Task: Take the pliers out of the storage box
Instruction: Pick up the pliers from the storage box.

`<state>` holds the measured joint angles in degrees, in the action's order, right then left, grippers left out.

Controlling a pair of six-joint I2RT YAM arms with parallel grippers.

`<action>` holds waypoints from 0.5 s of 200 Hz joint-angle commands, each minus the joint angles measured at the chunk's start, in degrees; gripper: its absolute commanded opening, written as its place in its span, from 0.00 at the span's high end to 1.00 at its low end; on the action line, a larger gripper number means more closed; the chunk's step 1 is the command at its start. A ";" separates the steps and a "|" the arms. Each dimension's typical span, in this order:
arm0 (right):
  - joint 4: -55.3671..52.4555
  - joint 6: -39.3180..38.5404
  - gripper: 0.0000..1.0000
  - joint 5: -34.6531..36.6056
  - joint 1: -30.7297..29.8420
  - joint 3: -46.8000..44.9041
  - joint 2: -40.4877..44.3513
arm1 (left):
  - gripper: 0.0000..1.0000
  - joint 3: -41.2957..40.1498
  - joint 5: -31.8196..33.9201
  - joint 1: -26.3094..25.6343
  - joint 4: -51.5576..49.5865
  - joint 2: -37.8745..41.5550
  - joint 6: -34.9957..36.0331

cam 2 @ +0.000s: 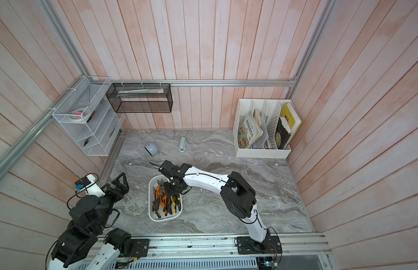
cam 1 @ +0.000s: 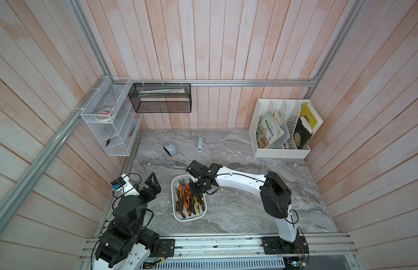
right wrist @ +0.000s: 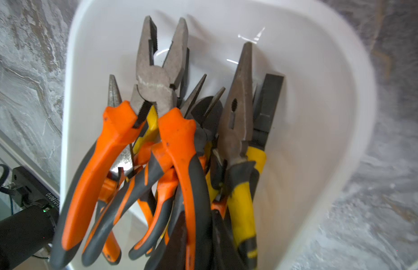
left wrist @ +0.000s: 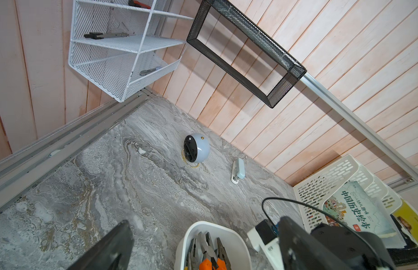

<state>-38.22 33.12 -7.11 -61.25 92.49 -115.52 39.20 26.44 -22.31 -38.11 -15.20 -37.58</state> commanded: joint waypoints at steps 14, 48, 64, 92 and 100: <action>9.50 3.78 1.00 8.31 -0.05 -8.56 13.00 | 0.00 -0.40 0.46 -0.52 0.48 -0.18 -0.21; 13.78 5.03 1.00 14.97 0.32 -17.77 22.77 | 0.00 -0.41 0.72 -0.90 0.19 -0.18 -0.39; 12.89 4.49 1.00 17.16 1.56 -21.32 26.90 | 0.00 -0.43 0.89 -1.24 0.14 -0.16 -0.47; 9.56 3.91 1.00 16.96 7.41 -29.01 34.10 | 0.00 -0.36 0.98 -1.67 0.00 -0.28 -0.65; 9.42 3.63 1.00 16.82 9.29 -31.96 36.30 | 0.00 -0.44 1.02 -1.86 0.09 -0.31 -0.65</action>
<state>-28.51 36.80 6.61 -56.99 66.04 -84.58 39.20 26.63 -23.44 -38.13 -15.31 -37.80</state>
